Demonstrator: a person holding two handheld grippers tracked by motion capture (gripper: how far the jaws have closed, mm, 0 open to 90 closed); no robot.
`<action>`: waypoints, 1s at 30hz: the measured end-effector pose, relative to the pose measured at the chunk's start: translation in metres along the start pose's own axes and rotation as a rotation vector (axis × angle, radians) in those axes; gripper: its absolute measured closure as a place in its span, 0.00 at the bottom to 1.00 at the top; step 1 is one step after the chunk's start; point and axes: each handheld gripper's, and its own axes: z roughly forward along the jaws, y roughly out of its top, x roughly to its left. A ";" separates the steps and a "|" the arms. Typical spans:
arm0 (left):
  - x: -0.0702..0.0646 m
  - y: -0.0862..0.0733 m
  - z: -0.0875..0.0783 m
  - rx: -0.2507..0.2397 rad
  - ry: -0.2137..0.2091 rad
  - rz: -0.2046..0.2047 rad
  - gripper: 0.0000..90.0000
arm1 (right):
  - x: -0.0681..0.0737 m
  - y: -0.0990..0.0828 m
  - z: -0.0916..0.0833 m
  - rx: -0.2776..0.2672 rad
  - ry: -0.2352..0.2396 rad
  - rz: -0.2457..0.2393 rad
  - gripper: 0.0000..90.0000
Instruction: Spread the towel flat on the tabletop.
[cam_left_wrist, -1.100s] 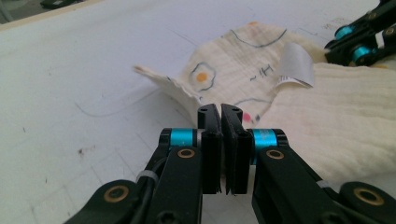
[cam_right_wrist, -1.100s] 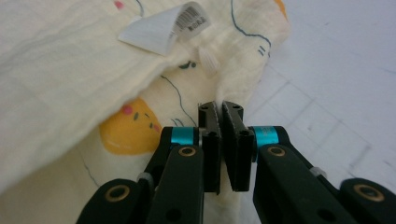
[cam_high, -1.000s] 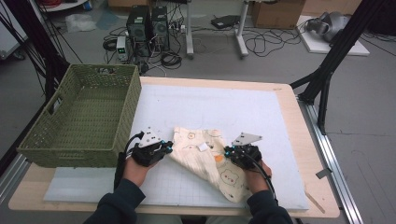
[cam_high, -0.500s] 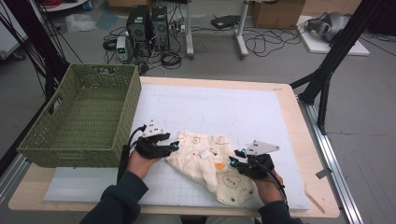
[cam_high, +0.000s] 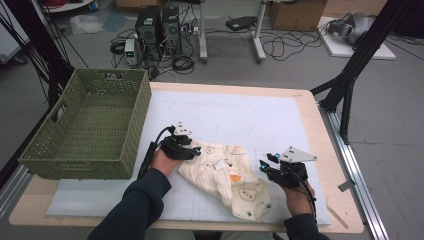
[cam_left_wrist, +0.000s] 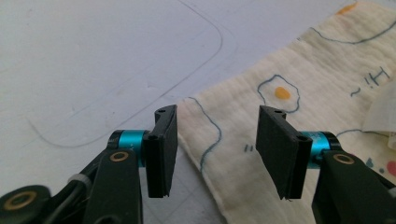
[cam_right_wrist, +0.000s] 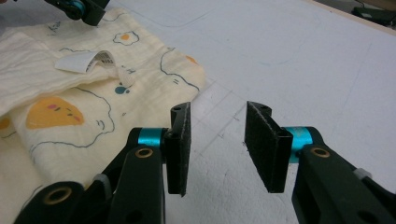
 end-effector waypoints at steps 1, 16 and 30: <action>0.000 0.000 0.000 0.007 -0.003 0.003 0.56 | 0.000 0.000 0.000 -0.003 -0.002 -0.001 0.67; -0.004 -0.017 -0.036 -0.074 0.034 0.042 0.96 | -0.004 0.003 0.005 -0.010 -0.068 0.067 0.68; 0.000 -0.033 -0.050 -0.144 0.040 0.012 0.95 | 0.013 0.027 0.078 0.159 -0.022 -0.027 0.66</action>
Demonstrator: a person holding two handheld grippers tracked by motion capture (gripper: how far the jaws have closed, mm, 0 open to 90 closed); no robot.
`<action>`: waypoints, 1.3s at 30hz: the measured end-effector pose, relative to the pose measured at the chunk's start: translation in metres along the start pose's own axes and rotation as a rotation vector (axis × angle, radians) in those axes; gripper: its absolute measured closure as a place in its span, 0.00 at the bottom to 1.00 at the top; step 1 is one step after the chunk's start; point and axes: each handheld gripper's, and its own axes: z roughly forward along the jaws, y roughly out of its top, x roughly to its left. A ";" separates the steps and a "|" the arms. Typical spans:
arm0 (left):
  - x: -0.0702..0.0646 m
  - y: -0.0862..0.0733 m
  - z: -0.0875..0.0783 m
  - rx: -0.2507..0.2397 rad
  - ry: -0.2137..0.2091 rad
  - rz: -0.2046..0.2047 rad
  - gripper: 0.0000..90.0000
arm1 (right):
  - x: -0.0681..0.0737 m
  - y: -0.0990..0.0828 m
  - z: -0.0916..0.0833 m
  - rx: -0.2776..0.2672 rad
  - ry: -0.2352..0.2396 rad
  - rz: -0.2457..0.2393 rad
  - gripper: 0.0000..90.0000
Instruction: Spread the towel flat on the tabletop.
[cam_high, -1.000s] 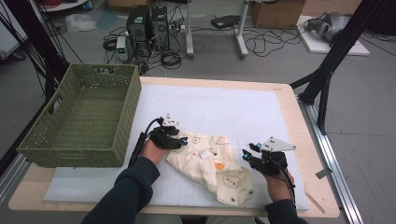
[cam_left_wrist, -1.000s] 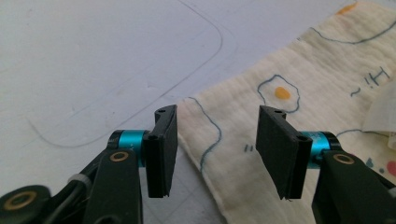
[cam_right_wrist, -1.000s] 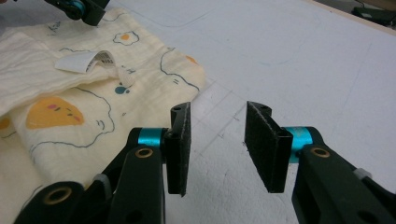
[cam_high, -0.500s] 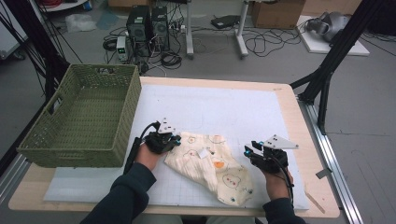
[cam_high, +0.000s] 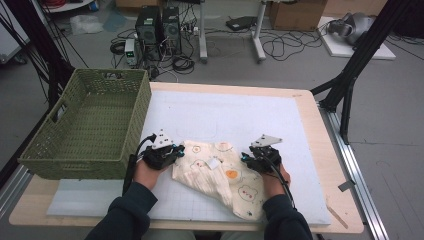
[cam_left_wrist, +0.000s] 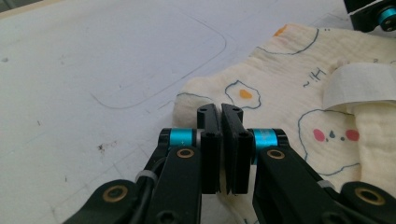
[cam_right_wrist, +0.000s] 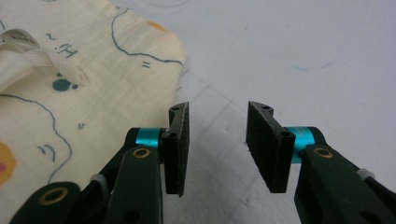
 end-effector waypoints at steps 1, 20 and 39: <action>0.000 0.000 0.000 0.000 -0.002 0.002 0.95 | 0.002 0.001 0.002 0.002 0.003 -0.002 0.66; 0.001 0.000 -0.005 -0.014 0.000 -0.004 0.94 | 0.018 0.013 0.013 -0.003 0.079 0.065 0.57; 0.000 0.000 -0.006 -0.023 0.003 -0.010 0.94 | 0.057 0.020 0.000 -0.023 0.181 -0.189 0.97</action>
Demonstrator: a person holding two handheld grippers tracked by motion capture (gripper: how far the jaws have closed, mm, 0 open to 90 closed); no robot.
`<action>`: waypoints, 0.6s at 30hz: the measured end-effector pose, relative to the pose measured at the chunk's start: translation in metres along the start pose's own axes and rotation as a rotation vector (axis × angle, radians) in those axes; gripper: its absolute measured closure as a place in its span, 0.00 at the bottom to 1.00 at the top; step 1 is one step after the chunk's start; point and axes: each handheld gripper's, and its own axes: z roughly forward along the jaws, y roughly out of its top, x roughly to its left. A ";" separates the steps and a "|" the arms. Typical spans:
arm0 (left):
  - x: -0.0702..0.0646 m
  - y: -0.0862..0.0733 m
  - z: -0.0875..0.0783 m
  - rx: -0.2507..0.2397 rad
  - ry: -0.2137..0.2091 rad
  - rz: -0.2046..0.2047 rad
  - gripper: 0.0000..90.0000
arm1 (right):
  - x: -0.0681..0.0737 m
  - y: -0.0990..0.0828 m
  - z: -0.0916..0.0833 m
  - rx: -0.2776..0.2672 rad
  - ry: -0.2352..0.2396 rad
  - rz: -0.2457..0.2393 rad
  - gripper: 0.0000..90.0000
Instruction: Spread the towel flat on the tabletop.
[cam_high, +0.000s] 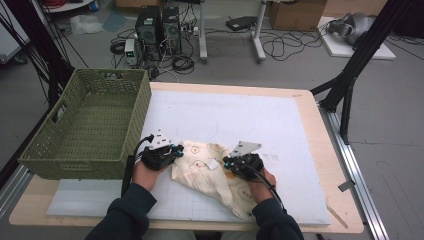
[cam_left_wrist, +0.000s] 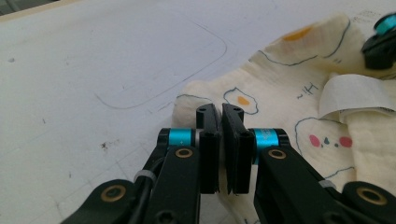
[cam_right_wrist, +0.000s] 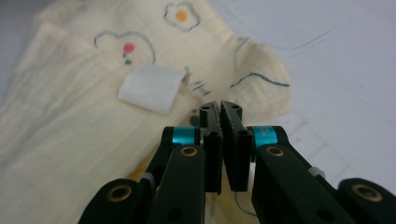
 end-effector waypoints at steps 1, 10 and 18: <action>0.000 0.000 0.000 0.000 0.000 0.001 0.94 | 0.002 -0.001 0.005 0.012 0.012 0.007 0.97; 0.002 -0.004 0.000 0.000 0.009 -0.019 0.93 | 0.004 -0.003 0.013 -0.001 0.040 0.050 0.74; 0.003 -0.004 0.000 0.008 0.009 -0.025 0.92 | -0.031 -0.007 -0.018 -0.164 -0.197 0.164 0.84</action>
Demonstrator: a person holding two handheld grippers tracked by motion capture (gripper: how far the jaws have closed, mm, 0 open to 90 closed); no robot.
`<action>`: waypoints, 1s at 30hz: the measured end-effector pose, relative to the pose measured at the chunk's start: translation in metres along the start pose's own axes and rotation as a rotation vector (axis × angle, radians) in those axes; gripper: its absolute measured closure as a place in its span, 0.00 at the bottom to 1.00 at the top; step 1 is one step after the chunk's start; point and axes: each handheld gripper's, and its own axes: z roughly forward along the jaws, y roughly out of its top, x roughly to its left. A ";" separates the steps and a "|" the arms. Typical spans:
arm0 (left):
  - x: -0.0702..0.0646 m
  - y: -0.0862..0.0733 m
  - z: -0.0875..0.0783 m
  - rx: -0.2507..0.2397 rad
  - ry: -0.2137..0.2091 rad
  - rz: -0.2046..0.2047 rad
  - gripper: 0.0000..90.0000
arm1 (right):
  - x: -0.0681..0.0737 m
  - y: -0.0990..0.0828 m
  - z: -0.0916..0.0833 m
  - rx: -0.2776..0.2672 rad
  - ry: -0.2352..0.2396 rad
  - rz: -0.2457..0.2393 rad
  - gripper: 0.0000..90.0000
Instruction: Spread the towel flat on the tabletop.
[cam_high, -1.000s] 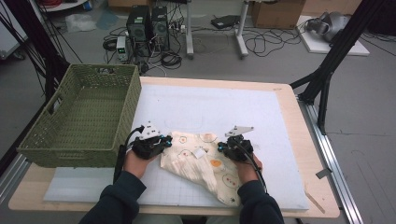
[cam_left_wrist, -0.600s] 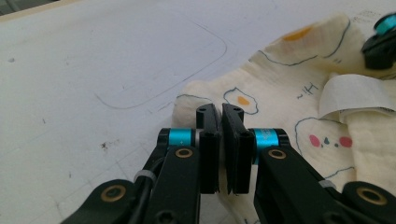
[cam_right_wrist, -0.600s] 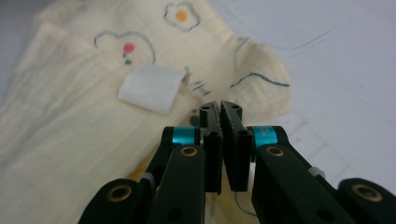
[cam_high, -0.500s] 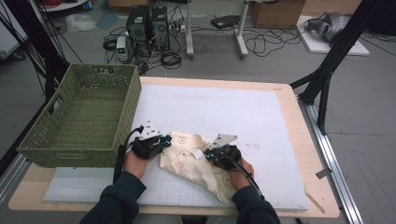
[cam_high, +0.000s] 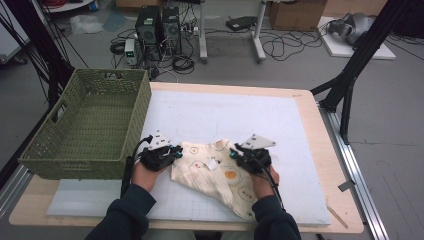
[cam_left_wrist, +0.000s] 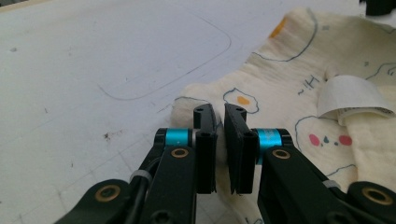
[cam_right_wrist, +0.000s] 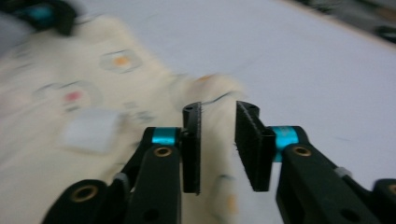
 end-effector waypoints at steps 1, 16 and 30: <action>0.000 0.000 0.000 0.002 0.002 0.000 0.92 | -0.008 -0.001 0.000 0.004 -0.047 0.011 0.85; -0.001 0.000 0.001 0.002 -0.002 0.000 0.91 | -0.015 -0.011 0.028 0.122 0.161 0.093 0.69; -0.001 -0.001 0.003 0.008 -0.004 0.002 0.91 | 0.015 -0.003 0.043 0.171 0.252 -0.066 0.96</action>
